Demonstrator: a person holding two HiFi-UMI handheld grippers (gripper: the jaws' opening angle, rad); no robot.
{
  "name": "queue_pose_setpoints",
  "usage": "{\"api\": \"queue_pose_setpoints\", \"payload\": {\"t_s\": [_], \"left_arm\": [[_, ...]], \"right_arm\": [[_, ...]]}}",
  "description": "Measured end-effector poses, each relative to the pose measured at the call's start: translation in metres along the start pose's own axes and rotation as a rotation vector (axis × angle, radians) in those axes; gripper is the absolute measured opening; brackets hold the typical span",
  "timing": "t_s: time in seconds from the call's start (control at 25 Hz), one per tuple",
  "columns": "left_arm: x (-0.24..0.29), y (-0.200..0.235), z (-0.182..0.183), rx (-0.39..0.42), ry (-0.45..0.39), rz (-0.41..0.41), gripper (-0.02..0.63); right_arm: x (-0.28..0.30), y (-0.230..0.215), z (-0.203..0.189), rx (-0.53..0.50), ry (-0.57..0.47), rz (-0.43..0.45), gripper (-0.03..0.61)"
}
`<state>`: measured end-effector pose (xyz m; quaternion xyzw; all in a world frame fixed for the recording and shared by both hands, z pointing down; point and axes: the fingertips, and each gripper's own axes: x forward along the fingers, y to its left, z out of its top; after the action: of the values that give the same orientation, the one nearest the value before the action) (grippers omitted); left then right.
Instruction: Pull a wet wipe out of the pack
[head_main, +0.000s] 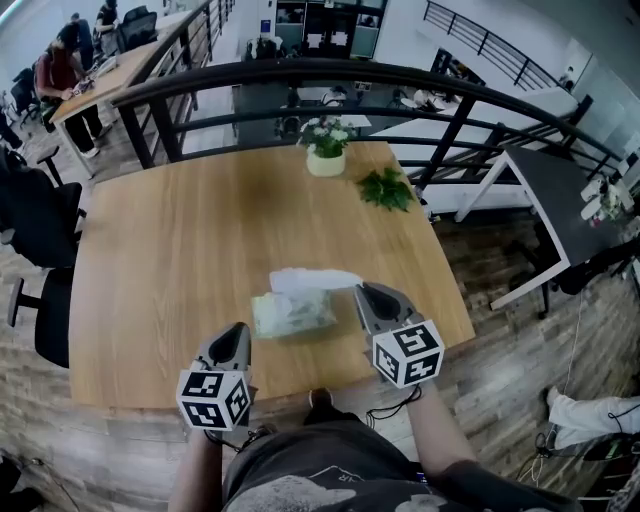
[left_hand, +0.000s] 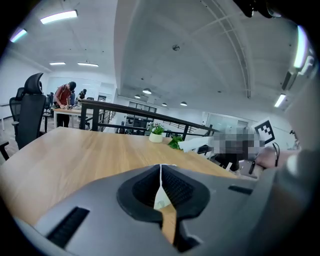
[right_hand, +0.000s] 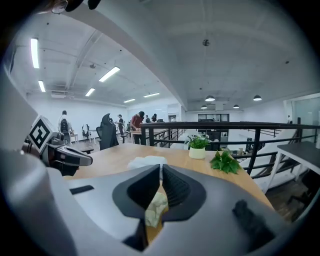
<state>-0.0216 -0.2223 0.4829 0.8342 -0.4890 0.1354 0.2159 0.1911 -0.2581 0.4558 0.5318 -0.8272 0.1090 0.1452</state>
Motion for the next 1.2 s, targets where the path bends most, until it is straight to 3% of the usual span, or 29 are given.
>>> {"api": "queue_pose_setpoints", "payload": {"t_s": [0.4, 1.2], "left_arm": [[-0.033, 0.001, -0.001, 0.028, -0.015, -0.048, 0.018], [-0.068, 0.000, -0.018, 0.047, 0.008, -0.134, 0.018]], "right_arm": [[-0.037, 0.031, -0.005, 0.040, -0.021, -0.039, 0.032], [-0.077, 0.080, -0.034, 0.044, 0.039, -0.106, 0.032]]}}
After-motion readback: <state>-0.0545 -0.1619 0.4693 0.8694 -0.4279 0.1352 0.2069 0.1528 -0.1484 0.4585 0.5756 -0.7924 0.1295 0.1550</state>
